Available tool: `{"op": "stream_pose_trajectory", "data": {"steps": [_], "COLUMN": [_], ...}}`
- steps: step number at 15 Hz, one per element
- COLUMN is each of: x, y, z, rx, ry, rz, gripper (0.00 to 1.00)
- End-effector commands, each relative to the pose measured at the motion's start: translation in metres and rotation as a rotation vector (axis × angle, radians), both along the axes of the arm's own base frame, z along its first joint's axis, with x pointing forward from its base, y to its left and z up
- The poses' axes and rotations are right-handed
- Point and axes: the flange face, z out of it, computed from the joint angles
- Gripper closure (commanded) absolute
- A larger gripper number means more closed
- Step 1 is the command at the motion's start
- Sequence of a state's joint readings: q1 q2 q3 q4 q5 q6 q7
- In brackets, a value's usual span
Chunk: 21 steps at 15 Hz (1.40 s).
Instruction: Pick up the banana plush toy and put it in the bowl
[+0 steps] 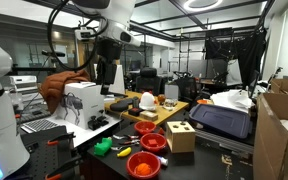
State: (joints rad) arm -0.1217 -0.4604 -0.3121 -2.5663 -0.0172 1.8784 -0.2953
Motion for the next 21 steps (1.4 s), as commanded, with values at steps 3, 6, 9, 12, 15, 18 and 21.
{"op": "stream_pose_trajectory", "data": {"steps": [3, 6, 9, 12, 15, 18, 21], "x": [0.003, 0.023, 0.045, 0.070, 0.096, 0.119, 0.145], "y": [0.000, 0.003, 0.012, 0.024, 0.042, 0.062, 0.074], "z": [0.003, 0.004, 0.002, -0.006, -0.020, -0.034, -0.049], "rx": [-0.020, -0.052, -0.078, -0.099, -0.107, -0.111, -0.105], "ry": [0.000, -0.016, -0.022, -0.020, -0.027, -0.050, -0.085], "rz": [-0.014, -0.039, -0.054, -0.041, -0.019, -0.003, -0.001], "gripper": [0.00, 0.00, 0.00, 0.00, 0.00, 0.00, 0.00]}}
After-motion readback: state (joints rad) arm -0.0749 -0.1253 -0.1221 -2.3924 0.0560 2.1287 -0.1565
